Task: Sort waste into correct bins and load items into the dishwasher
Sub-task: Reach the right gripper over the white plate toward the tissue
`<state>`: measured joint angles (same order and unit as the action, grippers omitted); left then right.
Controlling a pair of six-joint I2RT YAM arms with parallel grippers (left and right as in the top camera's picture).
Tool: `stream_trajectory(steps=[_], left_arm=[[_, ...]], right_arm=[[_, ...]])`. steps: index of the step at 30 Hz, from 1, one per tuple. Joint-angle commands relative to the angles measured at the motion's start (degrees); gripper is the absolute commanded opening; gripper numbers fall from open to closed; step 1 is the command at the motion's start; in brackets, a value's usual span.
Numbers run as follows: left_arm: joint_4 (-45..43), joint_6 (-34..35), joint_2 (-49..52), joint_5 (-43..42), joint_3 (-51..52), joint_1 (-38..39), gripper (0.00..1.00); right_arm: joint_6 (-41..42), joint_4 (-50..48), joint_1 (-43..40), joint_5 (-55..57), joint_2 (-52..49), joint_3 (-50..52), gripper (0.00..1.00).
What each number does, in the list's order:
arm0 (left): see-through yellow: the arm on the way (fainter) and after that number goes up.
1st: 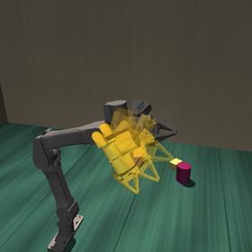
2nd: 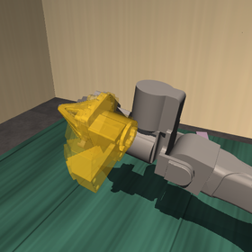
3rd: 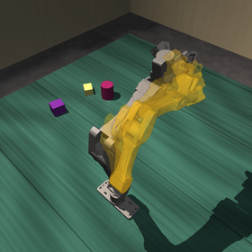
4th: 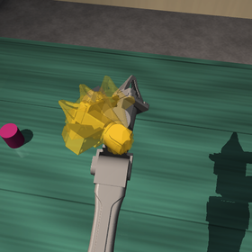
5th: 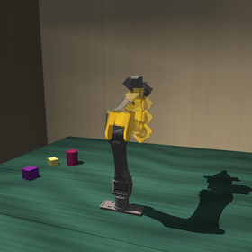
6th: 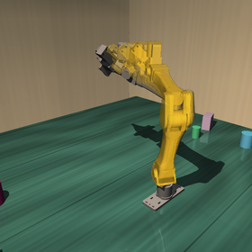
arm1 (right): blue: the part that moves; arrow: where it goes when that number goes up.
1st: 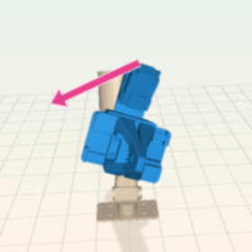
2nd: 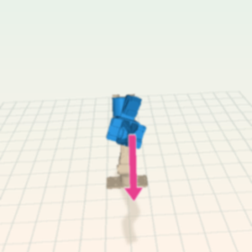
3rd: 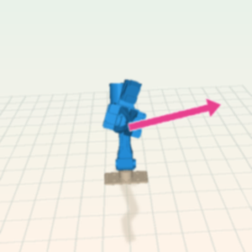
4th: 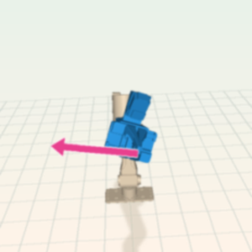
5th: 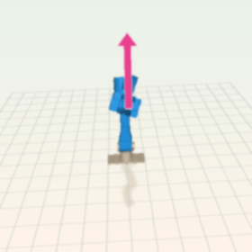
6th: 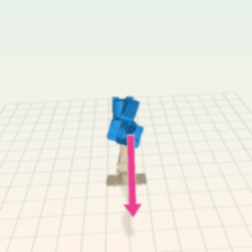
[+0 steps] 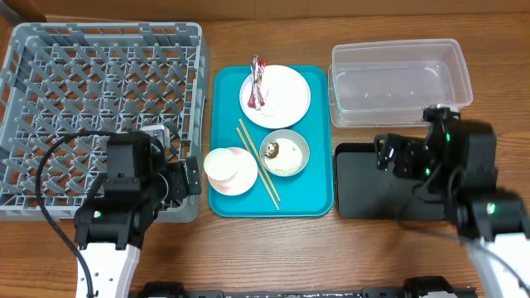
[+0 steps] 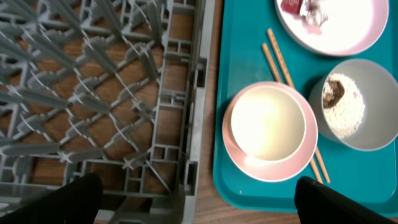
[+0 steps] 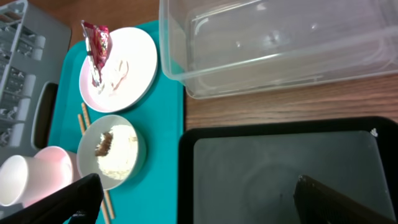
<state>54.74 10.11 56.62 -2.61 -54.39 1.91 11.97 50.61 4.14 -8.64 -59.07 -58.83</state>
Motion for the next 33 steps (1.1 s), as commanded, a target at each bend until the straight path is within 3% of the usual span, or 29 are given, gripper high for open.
stream_trajectory(steps=[1, 7, 17, 29, 33], left_arm=[[0.6, -1.1, 0.0, -1.9, -1.7, 0.3, 1.00], [0.9, -1.1, -0.1, -1.9, -1.7, 0.3, 1.00], [0.6, -1.1, 0.0, 0.1, -1.7, 0.3, 1.00], [1.0, -0.9, 0.0, 2.7, -1.7, 0.3, 0.99], [1.9, 2.0, 0.0, 5.1, -1.7, -0.9, 1.00]], right_arm=[[0.0, 3.4, -0.2, -1.9, -5.2, -7.3, 1.00], [0.0, 1.3, -0.2, -7.4, -8.6, -9.5, 1.00], [-0.5, -3.8, 5.0, -5.9, -12.3, -11.9, 1.00], [-0.9, 1.1, 16.3, 3.1, -35.0, -37.5, 1.00], [-0.9, -0.7, 18.2, 3.6, -43.5, -43.1, 1.00]])
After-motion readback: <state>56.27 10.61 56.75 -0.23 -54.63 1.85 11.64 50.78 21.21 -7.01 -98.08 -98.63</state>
